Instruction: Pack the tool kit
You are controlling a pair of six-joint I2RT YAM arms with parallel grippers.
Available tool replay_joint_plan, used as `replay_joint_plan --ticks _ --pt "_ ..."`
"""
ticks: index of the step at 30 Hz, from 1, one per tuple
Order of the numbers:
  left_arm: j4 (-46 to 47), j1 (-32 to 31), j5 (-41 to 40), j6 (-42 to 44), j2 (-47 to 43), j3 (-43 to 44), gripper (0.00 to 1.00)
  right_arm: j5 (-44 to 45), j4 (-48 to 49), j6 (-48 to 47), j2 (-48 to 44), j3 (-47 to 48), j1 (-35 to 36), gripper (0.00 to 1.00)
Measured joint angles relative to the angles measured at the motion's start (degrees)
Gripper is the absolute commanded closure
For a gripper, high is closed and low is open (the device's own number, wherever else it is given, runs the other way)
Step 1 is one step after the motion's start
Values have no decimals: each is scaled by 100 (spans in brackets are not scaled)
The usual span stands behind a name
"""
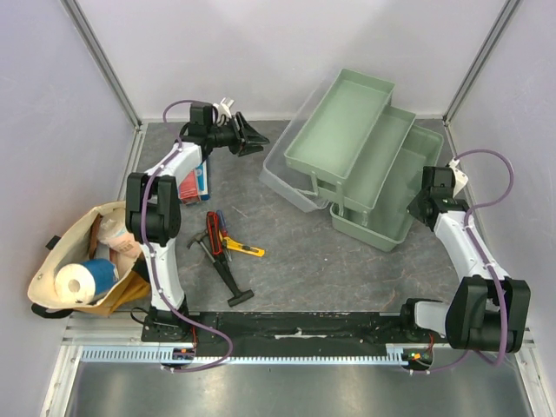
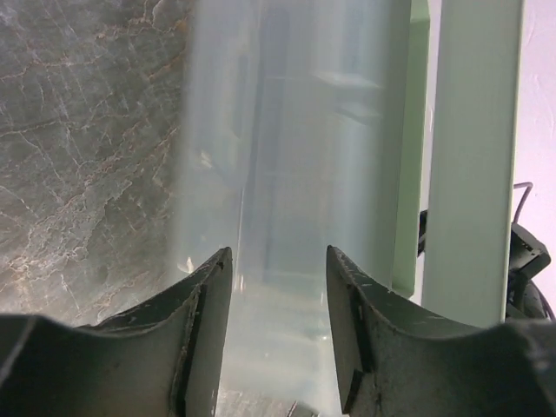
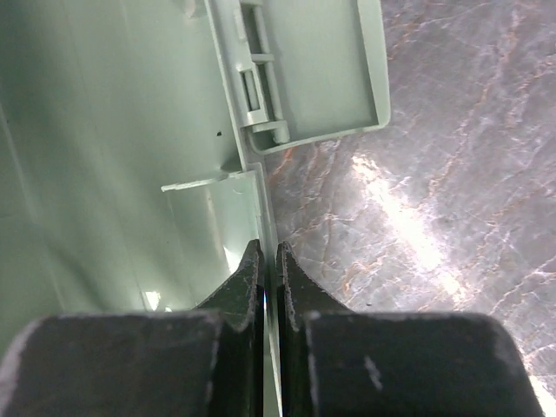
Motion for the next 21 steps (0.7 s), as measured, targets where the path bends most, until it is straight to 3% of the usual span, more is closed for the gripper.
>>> replay_joint_plan --ticks 9,21 --pt "136 -260 28 118 424 -122 47 52 44 9 -28 -55 -221 90" --pt "20 -389 -125 597 501 -184 46 -501 595 -380 52 -162 -496 84"
